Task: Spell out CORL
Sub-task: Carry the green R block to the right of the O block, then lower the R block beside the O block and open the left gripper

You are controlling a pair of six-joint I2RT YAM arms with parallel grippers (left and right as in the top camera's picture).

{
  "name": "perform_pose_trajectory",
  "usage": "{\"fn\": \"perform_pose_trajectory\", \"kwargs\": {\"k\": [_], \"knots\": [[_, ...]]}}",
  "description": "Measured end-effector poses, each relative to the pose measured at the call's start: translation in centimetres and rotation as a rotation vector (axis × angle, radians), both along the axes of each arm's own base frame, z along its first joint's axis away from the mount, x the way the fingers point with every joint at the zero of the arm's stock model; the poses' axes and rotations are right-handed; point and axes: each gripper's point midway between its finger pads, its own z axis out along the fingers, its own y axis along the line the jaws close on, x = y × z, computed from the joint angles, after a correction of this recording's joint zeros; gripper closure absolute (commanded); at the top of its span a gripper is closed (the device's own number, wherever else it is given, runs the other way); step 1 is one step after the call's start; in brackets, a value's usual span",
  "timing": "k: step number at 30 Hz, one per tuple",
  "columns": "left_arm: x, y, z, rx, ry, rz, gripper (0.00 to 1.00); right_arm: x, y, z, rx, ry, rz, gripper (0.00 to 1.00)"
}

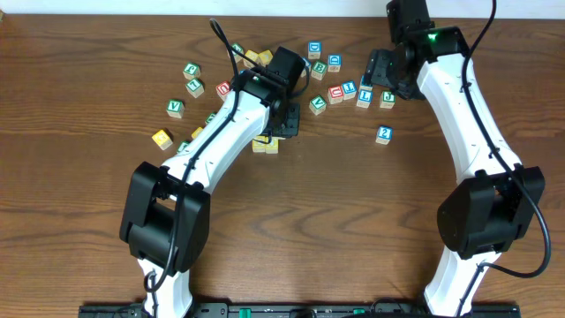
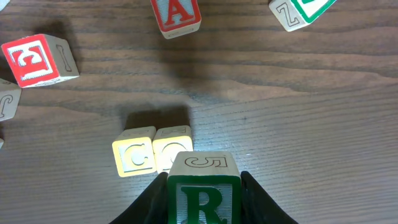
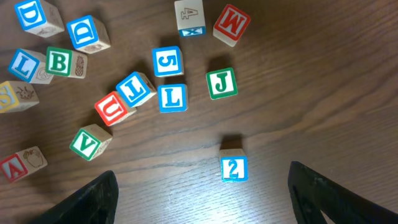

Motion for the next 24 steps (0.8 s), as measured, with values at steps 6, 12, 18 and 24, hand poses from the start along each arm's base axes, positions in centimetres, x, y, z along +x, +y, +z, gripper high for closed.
{"fn": "perform_pose_trajectory", "kwargs": {"k": [6, 12, 18, 24], "knots": [[-0.2, -0.7, -1.9, 0.011, 0.033, 0.007, 0.71, -0.1, 0.0, -0.1, -0.002, 0.006, 0.0, 0.18], [-0.6, -1.3, -2.7, 0.018, 0.045, -0.009, 0.7, -0.2, 0.0, -0.1, -0.002, 0.01, 0.0, 0.18], [-0.7, -1.8, -3.4, 0.016, 0.055, 0.004, 0.71, -0.5, -0.1, -0.2, -0.004, 0.02, 0.0, 0.18], [-0.8, -1.8, -5.6, 0.034, 0.092, 0.012, 0.7, -0.6, -0.1, -0.2, -0.006, 0.027, 0.0, 0.18]]}}
